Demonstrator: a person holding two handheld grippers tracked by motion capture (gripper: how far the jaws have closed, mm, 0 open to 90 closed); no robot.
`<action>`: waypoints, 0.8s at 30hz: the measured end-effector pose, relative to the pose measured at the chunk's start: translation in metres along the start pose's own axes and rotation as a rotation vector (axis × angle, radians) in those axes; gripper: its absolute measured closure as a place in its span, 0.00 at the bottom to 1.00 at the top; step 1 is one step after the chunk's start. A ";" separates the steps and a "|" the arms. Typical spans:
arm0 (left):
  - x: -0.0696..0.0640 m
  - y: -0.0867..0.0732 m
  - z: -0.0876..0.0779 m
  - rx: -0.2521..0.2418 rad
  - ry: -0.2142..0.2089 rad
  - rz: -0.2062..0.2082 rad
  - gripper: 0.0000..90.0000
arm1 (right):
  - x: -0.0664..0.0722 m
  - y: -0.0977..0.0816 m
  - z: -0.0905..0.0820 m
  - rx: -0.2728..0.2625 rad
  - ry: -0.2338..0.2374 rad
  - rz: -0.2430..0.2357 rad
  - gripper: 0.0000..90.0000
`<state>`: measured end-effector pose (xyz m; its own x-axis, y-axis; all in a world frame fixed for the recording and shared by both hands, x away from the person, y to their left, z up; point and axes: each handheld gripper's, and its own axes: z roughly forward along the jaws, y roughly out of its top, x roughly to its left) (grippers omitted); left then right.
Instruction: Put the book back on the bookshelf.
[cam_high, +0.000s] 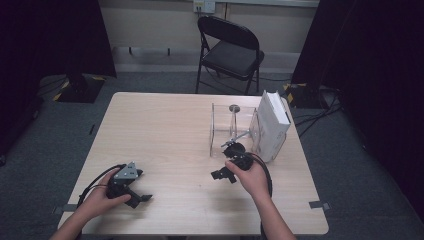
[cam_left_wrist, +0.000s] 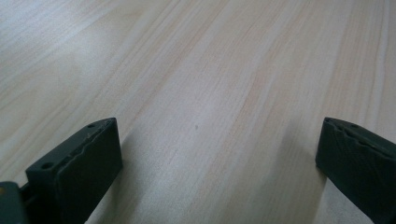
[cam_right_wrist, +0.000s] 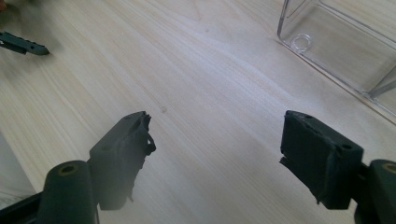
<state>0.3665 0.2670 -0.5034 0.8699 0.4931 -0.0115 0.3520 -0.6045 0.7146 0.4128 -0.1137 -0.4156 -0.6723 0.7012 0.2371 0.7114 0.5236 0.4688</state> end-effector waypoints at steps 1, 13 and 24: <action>0.000 0.000 0.000 0.000 0.001 0.000 0.00 | 0.001 0.000 0.001 -0.002 0.000 0.001 0.25; 0.000 0.000 0.000 0.000 0.000 0.000 0.00 | 0.006 0.000 0.013 -0.013 0.021 -0.017 0.25; 0.000 0.000 0.000 0.000 0.000 0.000 0.00 | 0.013 -0.001 0.028 -0.013 0.039 -0.035 0.25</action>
<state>0.3665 0.2671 -0.5034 0.8700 0.4929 -0.0112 0.3518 -0.6047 0.7145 0.4090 -0.0919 -0.4367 -0.7047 0.6629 0.2529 0.6844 0.5412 0.4886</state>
